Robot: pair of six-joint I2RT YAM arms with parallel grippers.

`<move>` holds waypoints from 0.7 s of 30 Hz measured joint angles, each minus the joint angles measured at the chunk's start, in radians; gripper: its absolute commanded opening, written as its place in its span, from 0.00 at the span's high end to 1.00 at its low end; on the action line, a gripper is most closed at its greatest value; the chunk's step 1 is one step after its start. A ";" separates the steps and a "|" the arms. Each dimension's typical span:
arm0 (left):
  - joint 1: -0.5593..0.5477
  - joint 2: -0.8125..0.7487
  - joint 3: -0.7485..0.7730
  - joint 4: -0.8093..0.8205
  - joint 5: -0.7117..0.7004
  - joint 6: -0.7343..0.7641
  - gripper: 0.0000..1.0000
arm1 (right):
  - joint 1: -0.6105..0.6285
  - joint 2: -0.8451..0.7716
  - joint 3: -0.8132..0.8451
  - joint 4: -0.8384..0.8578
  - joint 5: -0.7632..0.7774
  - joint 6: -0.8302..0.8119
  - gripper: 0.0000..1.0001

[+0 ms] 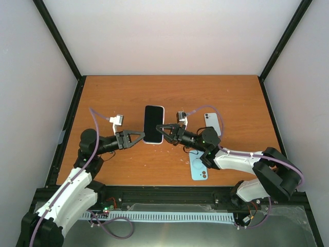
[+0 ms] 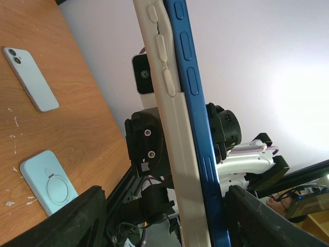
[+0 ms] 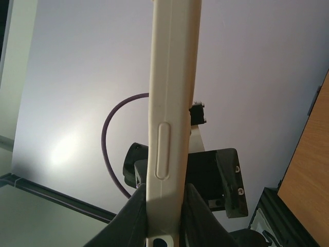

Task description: Put the phone into the phone case

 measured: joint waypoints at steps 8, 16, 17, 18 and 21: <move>0.000 0.000 -0.005 0.028 0.011 -0.029 0.77 | 0.004 -0.005 -0.008 -0.015 0.036 -0.006 0.84; 0.001 0.032 0.019 -0.059 0.004 0.026 1.00 | 0.002 -0.008 -0.010 -0.031 0.056 -0.024 0.76; 0.001 0.039 0.029 -0.089 0.001 0.043 1.00 | 0.002 -0.008 -0.010 -0.032 0.059 -0.026 0.76; 0.001 0.046 0.041 -0.117 -0.002 0.060 1.00 | 0.002 -0.008 -0.010 -0.032 0.061 -0.027 0.76; 0.001 0.056 0.069 -0.180 -0.009 0.101 0.96 | 0.000 -0.011 -0.010 -0.037 0.065 -0.035 0.80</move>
